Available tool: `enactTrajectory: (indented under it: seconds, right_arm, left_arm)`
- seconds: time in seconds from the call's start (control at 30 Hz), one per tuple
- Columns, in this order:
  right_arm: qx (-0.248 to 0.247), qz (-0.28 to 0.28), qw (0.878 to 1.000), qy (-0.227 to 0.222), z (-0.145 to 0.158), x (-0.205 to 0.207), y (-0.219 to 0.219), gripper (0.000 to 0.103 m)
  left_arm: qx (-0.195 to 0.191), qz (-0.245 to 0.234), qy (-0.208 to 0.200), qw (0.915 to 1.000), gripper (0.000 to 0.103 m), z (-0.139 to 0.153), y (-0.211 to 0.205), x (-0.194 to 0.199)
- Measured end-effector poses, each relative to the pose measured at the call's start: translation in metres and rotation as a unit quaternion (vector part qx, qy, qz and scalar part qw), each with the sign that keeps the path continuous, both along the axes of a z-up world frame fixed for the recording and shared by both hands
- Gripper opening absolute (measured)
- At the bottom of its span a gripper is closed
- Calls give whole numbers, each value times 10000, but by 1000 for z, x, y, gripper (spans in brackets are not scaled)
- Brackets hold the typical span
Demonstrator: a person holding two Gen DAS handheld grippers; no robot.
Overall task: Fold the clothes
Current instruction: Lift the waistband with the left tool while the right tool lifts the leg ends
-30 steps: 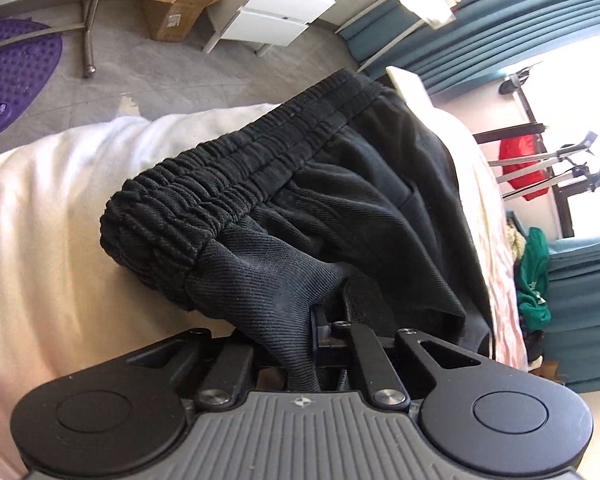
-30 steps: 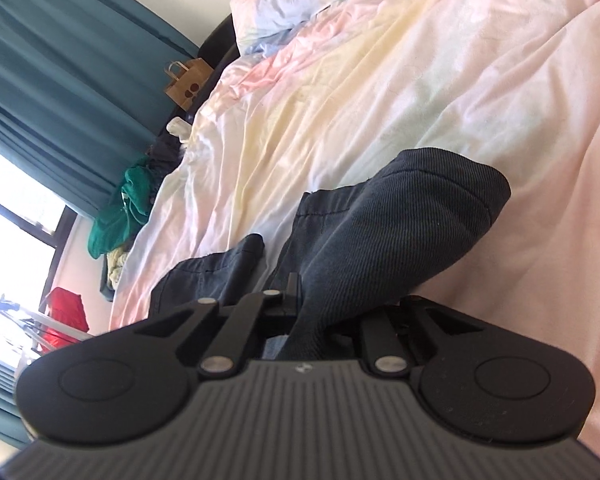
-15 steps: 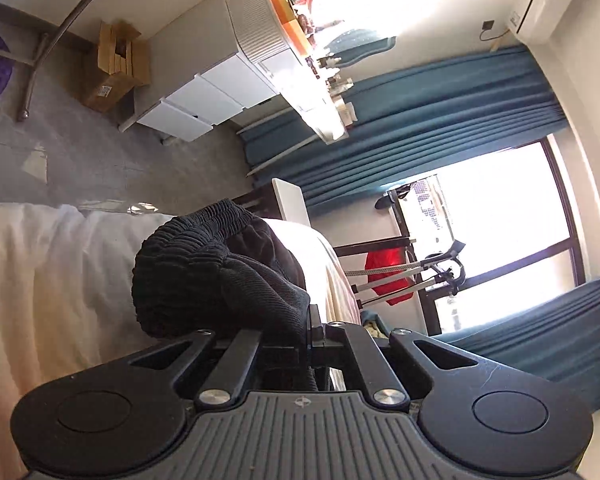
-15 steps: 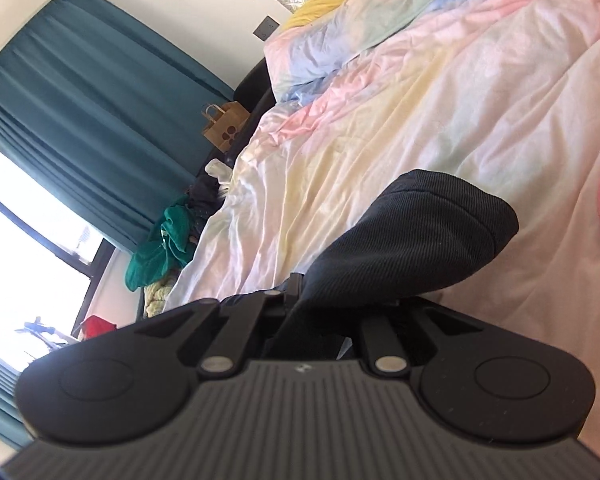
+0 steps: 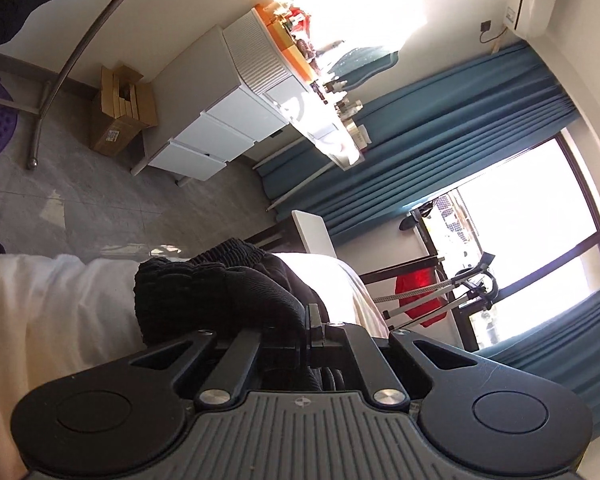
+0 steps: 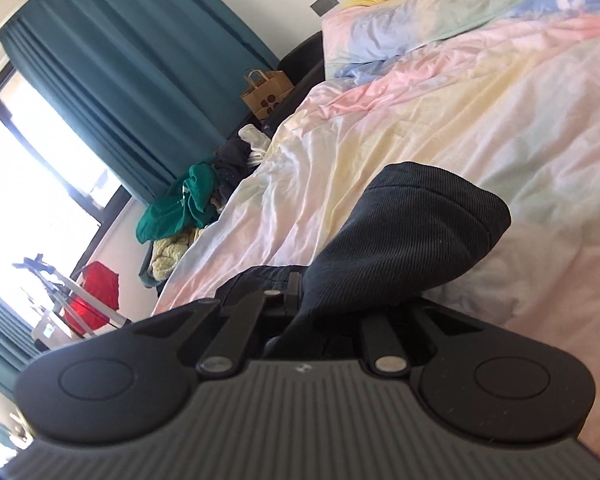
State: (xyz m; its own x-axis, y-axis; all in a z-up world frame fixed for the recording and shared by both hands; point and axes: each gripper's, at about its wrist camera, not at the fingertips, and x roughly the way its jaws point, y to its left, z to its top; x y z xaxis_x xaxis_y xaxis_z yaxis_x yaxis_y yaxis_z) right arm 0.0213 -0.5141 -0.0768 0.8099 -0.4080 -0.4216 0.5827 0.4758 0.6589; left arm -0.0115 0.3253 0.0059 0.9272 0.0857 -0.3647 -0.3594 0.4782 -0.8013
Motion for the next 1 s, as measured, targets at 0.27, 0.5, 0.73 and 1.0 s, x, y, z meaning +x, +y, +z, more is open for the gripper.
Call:
enactTrajectory:
  seconds: [0.27, 0.5, 0.73, 1.0]
  right_arm:
    - [-388, 307, 9984, 284, 25, 131, -5, 9]
    - [-518, 256, 9943, 895, -16, 264, -14, 9]
    - [-245, 356, 9920, 1183, -66, 315, -22, 12]
    - [216, 890, 9944, 535, -59, 277, -32, 44]
  left_arm:
    - [271, -194, 252, 9991, 2, 27, -11, 151]
    - [573, -238, 727, 9954, 2, -7, -36, 315]
    - [802, -312, 1543, 9843, 3, -59, -39, 404]
    - [855, -753, 1521, 9818, 58, -65, -43, 372]
